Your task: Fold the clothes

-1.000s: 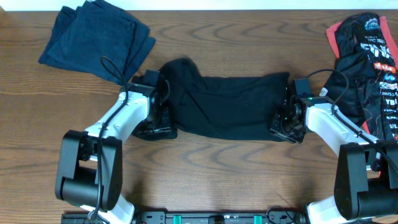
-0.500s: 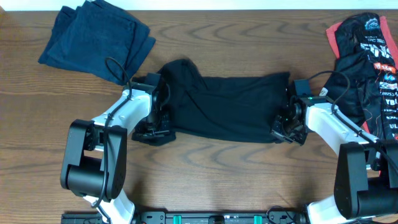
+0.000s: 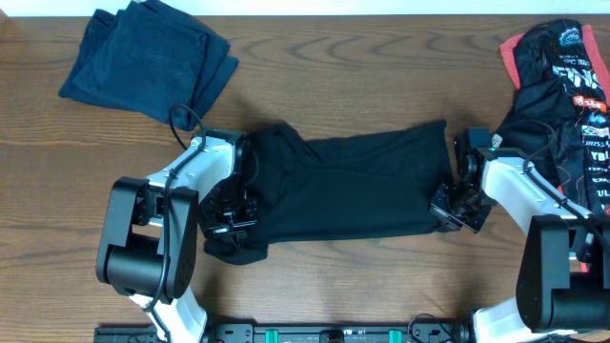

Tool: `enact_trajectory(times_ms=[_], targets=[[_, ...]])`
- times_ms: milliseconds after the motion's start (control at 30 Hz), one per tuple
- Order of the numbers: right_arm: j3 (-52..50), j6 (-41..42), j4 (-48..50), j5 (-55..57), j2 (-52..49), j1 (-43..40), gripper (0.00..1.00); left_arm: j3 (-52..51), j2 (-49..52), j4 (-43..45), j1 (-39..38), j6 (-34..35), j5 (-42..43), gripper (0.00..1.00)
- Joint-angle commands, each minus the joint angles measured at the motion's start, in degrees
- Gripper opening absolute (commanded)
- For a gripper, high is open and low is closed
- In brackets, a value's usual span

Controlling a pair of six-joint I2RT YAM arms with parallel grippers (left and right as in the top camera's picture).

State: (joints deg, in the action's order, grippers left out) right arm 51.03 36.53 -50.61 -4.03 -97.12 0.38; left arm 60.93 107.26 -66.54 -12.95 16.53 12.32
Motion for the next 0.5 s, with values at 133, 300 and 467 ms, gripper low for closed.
enact_trajectory(times_ms=[133,300,467], targets=[[-0.4,5.0,-2.8,5.5,1.6,-1.2,0.01,-0.7,-3.0,-3.4,0.0,0.2,0.3,0.06],[-0.3,3.6,-3.0,5.5,7.1,-1.2,0.18,-0.7,-10.6,-4.0,0.0,1.2,0.3,0.06],[-0.3,0.7,-3.1,5.5,12.1,-1.2,0.99,-0.7,-16.3,-7.5,0.0,0.6,0.1,0.73]])
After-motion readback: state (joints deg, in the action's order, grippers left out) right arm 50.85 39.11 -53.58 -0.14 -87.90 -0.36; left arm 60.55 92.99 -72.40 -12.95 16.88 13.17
